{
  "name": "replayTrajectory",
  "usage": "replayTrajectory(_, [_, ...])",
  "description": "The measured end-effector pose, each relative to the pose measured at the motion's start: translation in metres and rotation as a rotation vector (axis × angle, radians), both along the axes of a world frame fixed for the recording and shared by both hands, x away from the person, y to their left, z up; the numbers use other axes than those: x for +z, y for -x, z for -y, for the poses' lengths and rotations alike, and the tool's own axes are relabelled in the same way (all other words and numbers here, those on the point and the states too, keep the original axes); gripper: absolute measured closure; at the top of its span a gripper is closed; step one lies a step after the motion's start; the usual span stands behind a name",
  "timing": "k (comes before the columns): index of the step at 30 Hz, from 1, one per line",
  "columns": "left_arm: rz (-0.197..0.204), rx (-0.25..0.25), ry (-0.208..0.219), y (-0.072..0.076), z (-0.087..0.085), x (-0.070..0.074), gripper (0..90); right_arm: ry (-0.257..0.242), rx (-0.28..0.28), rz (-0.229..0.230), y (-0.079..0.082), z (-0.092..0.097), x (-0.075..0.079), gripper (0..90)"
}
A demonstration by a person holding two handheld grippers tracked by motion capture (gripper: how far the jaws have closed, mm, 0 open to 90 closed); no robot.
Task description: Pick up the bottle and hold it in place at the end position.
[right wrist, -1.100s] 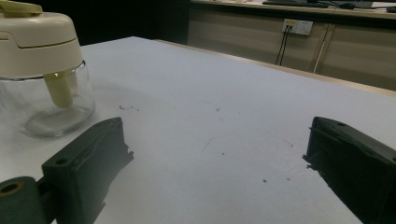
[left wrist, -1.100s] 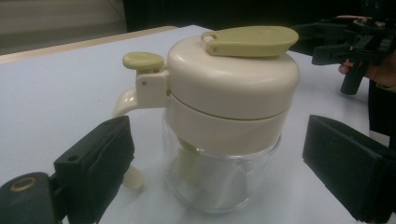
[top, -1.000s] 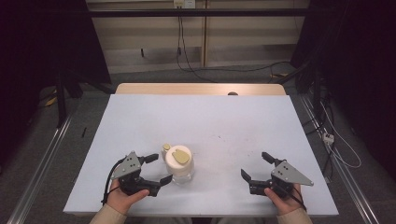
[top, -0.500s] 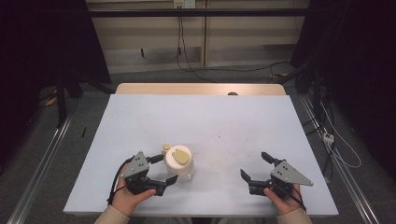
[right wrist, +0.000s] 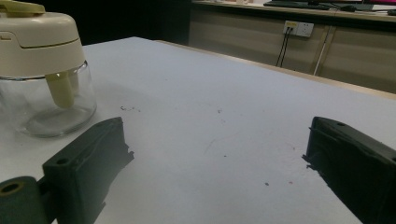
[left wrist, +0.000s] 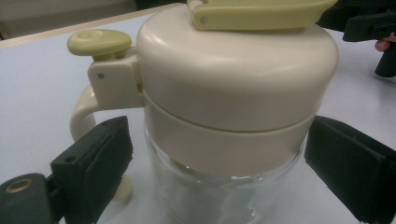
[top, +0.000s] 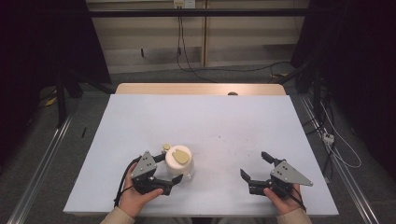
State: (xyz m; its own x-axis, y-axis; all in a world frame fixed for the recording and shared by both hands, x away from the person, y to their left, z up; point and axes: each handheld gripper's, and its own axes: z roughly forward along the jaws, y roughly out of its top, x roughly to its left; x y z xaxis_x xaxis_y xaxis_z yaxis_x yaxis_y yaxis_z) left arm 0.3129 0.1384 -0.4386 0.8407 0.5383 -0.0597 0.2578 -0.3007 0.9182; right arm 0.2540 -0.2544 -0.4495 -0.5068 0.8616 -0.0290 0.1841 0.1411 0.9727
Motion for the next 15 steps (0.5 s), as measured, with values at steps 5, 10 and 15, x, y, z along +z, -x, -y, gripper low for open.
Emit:
replayTrajectory(5, [0.004,0.004,-0.011,0.0,0.005,-0.002,6.4,0.0,0.0,0.0,0.0,0.0,0.0,4.4])
replayTrajectory(10, [0.009,0.021,-0.014,0.001,0.012,-0.003,5.6,-0.001,-0.001,-0.002,0.0,0.0,0.0,4.4])
replayTrajectory(15, [0.016,0.049,-0.017,0.0,0.018,-0.004,5.2,-0.002,0.003,0.0,0.0,0.0,0.0,4.4])
